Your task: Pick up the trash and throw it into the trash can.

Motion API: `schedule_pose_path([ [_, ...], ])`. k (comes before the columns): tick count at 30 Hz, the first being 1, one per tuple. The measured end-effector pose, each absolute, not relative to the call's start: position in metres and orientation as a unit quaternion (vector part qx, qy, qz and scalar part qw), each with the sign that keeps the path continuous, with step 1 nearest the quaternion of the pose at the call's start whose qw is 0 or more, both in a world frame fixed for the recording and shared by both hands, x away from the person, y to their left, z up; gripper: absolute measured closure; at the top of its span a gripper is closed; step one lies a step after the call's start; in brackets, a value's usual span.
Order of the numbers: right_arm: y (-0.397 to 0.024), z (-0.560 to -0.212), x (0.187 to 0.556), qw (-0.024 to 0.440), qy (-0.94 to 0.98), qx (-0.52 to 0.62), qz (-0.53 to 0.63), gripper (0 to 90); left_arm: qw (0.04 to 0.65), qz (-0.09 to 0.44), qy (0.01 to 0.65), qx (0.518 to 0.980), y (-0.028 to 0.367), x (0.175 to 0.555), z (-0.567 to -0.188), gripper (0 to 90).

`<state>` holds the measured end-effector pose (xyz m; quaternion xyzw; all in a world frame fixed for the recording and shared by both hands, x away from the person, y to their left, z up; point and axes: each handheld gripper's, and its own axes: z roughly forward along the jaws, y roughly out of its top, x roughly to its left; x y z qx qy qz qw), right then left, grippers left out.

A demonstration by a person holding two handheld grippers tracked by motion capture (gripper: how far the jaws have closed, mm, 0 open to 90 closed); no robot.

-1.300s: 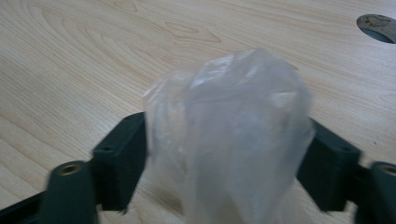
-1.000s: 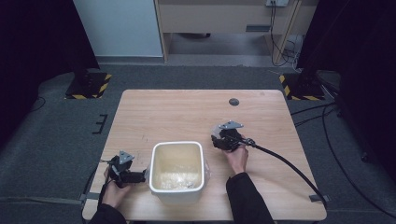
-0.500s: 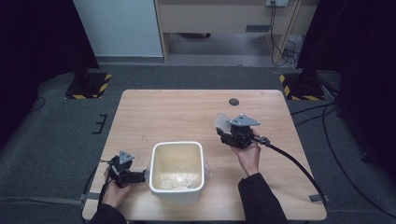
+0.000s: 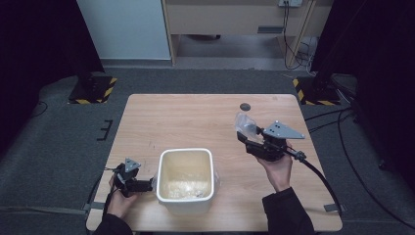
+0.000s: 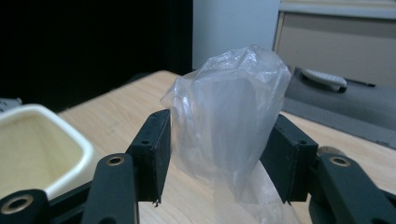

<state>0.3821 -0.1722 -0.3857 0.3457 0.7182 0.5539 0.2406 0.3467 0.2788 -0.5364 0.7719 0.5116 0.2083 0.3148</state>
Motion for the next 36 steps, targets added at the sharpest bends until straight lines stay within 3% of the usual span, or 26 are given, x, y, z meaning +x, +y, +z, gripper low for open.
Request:
schedule_pose_path([
  [17,-0.191,-0.343,0.352,0.251,0.677,0.318,0.615,45.4,0.315,0.208,0.512,0.771,0.279,0.347,-0.536,0.0],
  [36,-0.136,-0.335,0.324,0.203,0.709,0.239,0.631,45.5,0.315,0.208,0.512,0.772,0.279,0.347,-0.536,0.0],
])
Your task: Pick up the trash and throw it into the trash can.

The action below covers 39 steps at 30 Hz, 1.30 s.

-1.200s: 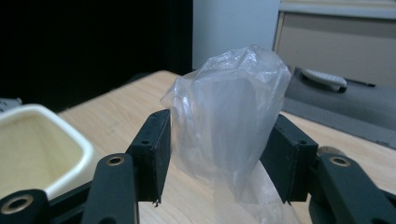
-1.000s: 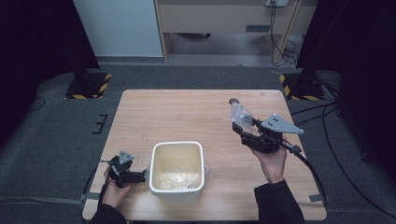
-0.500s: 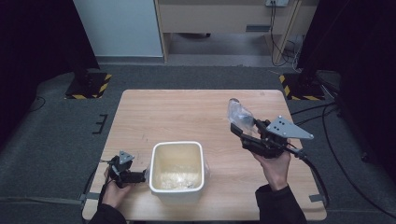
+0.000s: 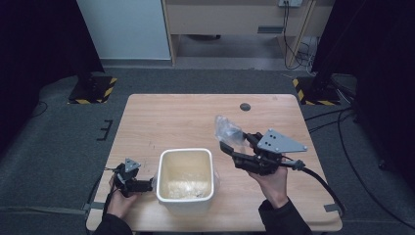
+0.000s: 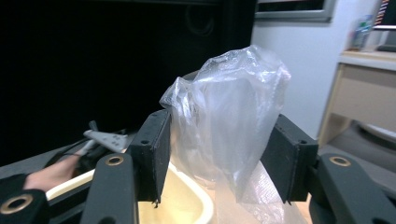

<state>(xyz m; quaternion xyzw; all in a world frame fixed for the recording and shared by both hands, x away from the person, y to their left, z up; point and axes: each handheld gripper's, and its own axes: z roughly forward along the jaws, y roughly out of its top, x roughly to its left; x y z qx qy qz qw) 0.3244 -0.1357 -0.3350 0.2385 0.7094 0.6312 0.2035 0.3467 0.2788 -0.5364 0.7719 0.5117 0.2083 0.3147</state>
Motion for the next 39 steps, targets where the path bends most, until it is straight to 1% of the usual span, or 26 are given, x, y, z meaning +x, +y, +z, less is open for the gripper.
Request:
schedule_pose_path([
  [4,-0.125,-0.341,0.325,0.185,0.717,0.234,0.630,45.4,0.315,0.208,0.512,0.771,0.279,0.347,-0.536,0.0],
  [11,-0.104,-0.351,0.323,0.174,0.737,0.218,0.616,45.2,0.315,0.208,0.512,0.771,0.279,0.347,-0.536,0.0],
  [15,-0.093,-0.359,0.323,0.152,0.745,0.215,0.613,45.2,0.315,0.208,0.512,0.771,0.279,0.347,-0.536,0.0],
  [21,-0.079,-0.374,0.326,0.139,0.762,0.214,0.595,45.2,0.315,0.208,0.512,0.771,0.279,0.347,-0.536,0.0],
  [25,-0.070,-0.380,0.325,0.140,0.776,0.204,0.580,45.0,0.315,0.208,0.512,0.772,0.279,0.347,-0.536,0.0],
  [31,-0.055,-0.389,0.321,0.121,0.790,0.189,0.570,44.1,0.315,0.208,0.512,0.771,0.279,0.347,-0.536,0.0],
  [33,-0.053,-0.393,0.322,0.121,0.795,0.190,0.564,41.9,0.315,0.208,0.512,0.771,0.279,0.347,-0.536,0.0],
  [36,-0.051,-0.395,0.323,0.107,0.796,0.191,0.565,33.4,0.315,0.208,0.512,0.772,0.279,0.347,-0.536,0.0],
  [39,-0.051,-0.394,0.323,0.109,0.793,0.192,0.568,28.2,0.315,0.208,0.512,0.772,0.279,0.347,-0.536,0.0],
])
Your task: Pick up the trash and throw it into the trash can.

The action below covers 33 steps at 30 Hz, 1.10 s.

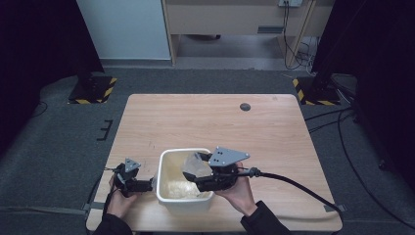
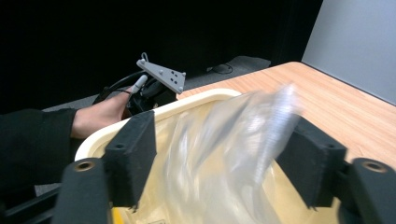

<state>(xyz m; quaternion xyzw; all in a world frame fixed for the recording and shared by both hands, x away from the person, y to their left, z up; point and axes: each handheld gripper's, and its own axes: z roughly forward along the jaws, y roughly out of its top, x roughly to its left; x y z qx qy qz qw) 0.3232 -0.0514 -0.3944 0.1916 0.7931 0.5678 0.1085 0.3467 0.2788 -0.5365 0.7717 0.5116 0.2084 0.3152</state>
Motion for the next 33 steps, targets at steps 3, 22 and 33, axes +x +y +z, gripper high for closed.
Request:
schedule_pose_path([
  [3,-0.054,-0.391,0.323,0.114,0.788,0.195,0.573,24.5,0.316,0.208,0.512,0.771,0.279,0.347,-0.536,0.0],
  [22,-0.119,-0.365,0.341,0.192,0.726,0.271,0.602,17.4,0.315,0.208,0.512,0.771,0.279,0.347,-0.536,0.0],
  [33,-0.156,-0.401,0.364,0.228,0.737,0.326,0.546,10.1,0.315,0.208,0.512,0.772,0.279,0.347,-0.536,0.0],
])
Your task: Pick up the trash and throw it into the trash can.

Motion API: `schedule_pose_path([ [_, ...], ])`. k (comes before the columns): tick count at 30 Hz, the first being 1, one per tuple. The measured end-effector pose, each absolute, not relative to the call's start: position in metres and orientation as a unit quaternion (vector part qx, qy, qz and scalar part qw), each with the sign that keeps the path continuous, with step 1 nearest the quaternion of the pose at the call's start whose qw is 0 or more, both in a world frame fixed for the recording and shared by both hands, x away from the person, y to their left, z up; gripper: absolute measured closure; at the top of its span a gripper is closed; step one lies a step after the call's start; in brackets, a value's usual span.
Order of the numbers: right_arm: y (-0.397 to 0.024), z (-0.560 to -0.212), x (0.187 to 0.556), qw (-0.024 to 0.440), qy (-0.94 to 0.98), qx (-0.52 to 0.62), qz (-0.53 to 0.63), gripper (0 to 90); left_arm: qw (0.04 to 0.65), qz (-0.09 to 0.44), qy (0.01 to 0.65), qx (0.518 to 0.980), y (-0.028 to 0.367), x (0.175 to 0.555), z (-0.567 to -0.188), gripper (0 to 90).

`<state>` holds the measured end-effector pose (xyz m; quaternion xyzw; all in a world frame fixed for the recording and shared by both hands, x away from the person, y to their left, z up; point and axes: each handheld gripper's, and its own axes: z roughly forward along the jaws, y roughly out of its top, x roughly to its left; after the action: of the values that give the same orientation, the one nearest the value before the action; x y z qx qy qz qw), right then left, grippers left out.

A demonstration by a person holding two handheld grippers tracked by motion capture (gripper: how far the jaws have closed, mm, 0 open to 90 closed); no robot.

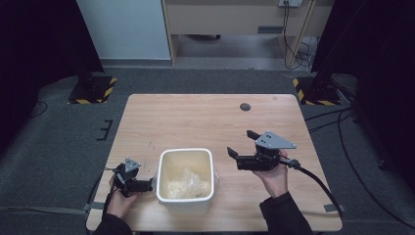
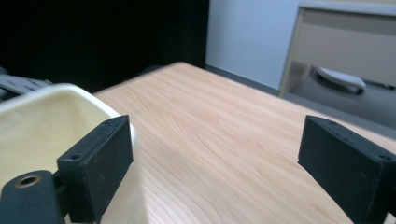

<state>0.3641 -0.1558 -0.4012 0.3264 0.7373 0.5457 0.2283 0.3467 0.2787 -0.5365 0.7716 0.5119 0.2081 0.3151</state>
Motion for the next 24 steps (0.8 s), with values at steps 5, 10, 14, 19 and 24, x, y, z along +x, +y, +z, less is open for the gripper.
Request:
schedule_pose_path([
  [5,-0.175,-0.422,0.370,0.220,0.742,0.363,0.520,9.4,0.315,0.208,0.511,0.772,0.279,0.347,-0.536,0.0],
  [10,-0.195,-0.445,0.368,0.230,0.747,0.390,0.486,7.6,0.315,0.208,0.512,0.772,0.279,0.347,-0.536,0.0],
  [14,-0.211,-0.463,0.368,0.236,0.752,0.415,0.454,7.5,0.315,0.208,0.512,0.771,0.279,0.347,-0.536,0.0],
  [19,-0.228,-0.484,0.373,0.238,0.747,0.455,0.421,7.5,0.315,0.208,0.512,0.772,0.279,0.347,-0.536,0.0],
  [24,-0.241,-0.503,0.379,0.249,0.750,0.484,0.375,6.2,0.317,0.207,0.510,0.773,0.279,0.347,-0.536,0.0],
])
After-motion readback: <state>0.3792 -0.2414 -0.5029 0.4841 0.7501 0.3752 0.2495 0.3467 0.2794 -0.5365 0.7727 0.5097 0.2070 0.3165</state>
